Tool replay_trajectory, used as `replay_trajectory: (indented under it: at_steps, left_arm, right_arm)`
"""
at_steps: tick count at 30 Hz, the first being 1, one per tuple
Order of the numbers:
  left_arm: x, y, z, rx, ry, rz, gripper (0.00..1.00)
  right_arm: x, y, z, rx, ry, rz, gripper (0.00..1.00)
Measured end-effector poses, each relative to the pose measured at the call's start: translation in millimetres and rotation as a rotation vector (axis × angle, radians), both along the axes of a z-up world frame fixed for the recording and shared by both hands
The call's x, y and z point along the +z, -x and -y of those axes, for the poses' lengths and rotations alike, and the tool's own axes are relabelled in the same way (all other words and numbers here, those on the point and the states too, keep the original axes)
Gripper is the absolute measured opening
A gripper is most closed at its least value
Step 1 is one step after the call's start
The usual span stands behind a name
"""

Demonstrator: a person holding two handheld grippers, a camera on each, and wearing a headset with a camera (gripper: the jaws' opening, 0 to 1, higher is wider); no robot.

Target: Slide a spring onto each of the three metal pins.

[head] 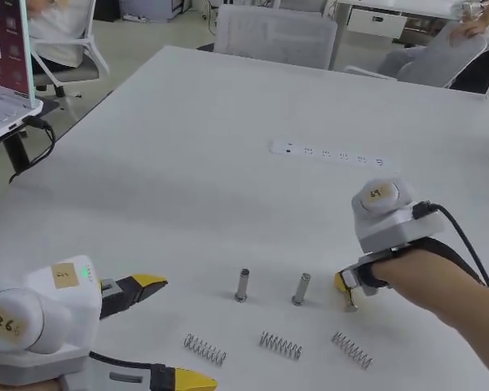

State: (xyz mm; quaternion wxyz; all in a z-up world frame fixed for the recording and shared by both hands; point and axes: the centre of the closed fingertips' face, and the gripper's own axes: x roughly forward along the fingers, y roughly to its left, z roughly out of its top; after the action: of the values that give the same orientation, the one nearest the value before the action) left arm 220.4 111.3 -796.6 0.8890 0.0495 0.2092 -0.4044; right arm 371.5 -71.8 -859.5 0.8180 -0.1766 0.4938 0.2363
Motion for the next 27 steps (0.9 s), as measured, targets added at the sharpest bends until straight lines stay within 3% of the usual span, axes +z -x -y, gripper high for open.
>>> replay_trajectory:
  at_steps: [17, 23, 27]
  left_arm:
    - [2.1, -0.3, 1.2, -0.002, 0.007, 0.006, 0.79]
    - [1.6, -0.7, 2.2, -0.007, 0.006, 0.004, 0.78]
    - [3.0, -1.9, 2.9, -0.009, 0.007, 0.008, 0.78]
  right_arm:
    - [-0.1, 0.1, 0.1, 0.057, 0.090, 0.016, 0.09]
    - [-1.3, 2.6, -0.8, 0.075, 0.106, 0.007, 0.07]
    - [-1.7, 3.4, -0.5, 0.060, 0.088, -0.004, 0.06]
